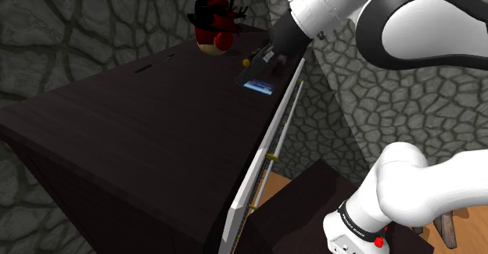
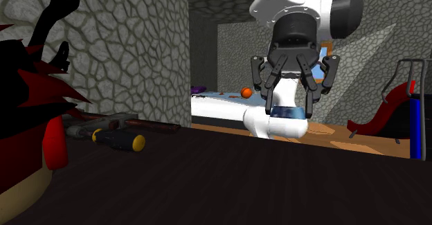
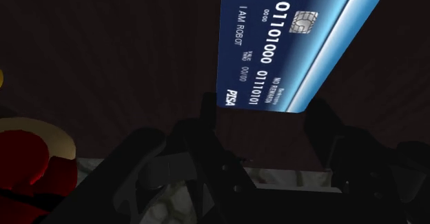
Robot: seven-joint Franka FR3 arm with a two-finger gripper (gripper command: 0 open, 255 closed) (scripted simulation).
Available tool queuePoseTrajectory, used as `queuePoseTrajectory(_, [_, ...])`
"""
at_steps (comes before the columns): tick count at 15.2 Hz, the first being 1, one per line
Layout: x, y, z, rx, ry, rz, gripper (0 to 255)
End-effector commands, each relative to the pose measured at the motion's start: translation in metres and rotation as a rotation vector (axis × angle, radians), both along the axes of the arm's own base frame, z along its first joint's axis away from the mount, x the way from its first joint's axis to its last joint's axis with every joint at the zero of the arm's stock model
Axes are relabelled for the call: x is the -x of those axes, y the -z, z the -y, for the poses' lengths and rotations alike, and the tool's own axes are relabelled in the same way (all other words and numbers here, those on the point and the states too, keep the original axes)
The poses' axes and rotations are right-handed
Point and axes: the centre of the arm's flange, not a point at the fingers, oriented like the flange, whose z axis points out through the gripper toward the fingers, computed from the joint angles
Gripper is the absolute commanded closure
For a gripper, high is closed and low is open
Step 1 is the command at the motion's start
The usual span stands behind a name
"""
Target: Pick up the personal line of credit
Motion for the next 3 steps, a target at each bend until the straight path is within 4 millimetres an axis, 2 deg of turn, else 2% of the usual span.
queuePoseTrajectory(1, [0.0002, -0.0107, 0.0003, 0.0, 0.0, 0.0, 255])
queuePoseTrajectory(3, [0.0002, -0.0114, 0.0003, 0.0, 0.0, 0.0, 255])
